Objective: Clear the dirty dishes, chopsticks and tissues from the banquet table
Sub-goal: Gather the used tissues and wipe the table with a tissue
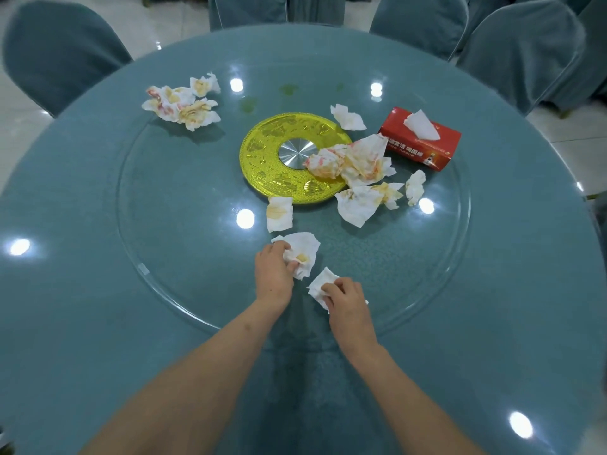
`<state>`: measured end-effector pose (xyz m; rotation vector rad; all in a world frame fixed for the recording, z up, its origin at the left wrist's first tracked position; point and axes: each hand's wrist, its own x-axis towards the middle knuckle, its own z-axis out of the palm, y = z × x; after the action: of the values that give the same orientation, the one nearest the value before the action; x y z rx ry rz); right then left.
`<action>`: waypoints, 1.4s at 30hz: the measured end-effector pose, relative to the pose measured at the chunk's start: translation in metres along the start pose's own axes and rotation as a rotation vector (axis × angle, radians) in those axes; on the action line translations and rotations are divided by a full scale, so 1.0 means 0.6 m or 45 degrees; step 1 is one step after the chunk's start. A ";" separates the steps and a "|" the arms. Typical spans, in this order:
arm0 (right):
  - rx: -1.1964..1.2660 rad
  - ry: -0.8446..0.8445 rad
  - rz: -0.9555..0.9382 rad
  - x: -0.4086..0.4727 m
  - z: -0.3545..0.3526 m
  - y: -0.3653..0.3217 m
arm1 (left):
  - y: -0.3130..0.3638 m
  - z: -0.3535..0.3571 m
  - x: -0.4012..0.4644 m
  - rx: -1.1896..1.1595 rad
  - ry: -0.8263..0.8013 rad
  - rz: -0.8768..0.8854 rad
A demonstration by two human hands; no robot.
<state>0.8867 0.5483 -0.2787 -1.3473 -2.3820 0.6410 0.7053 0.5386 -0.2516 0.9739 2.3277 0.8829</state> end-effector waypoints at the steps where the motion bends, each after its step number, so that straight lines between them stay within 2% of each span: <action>1: 0.023 0.012 0.012 0.004 0.004 -0.003 | -0.002 -0.003 0.003 -0.025 -0.002 -0.025; 5: 0.178 0.065 0.098 0.036 0.005 -0.029 | -0.014 -0.012 0.012 -0.138 -0.010 -0.103; 12: 0.230 0.146 -0.005 0.128 0.010 -0.095 | -0.034 -0.033 0.004 -0.319 0.046 -0.091; 15: 0.158 0.091 -0.055 0.153 0.028 -0.108 | -0.047 -0.044 0.001 -0.336 0.073 -0.106; 19: 0.105 -0.161 -0.096 0.160 0.054 -0.105 | -0.063 -0.052 -0.003 -0.309 0.128 -0.112; 21: 0.025 -0.195 -0.177 0.161 0.061 -0.097 | -0.068 -0.056 0.000 -0.317 0.123 -0.130; 24: -0.047 -0.130 -0.277 0.162 0.064 -0.094 | -0.069 -0.064 0.008 -0.341 0.097 -0.122; 30: 0.019 -0.055 -0.276 0.159 0.060 -0.093 | -0.077 -0.077 0.016 -0.274 0.123 -0.104; 33: 0.096 0.066 -0.276 0.162 0.052 -0.096 | -0.088 -0.084 0.026 -0.254 0.125 -0.126; 37: 0.016 0.223 -0.311 0.221 0.049 -0.129 | -0.089 -0.089 0.037 -0.253 0.136 -0.151; 40: -0.001 0.201 -0.302 0.278 0.056 -0.160 | -0.088 -0.089 0.037 -0.263 0.135 -0.161; 42: 0.003 0.096 -0.318 0.307 0.063 -0.174 | -0.091 -0.089 0.036 -0.229 0.116 -0.131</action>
<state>0.7016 0.6521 -0.2434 -1.0294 -2.4330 0.5129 0.6339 0.5047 -0.2576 0.7477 2.3024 1.0926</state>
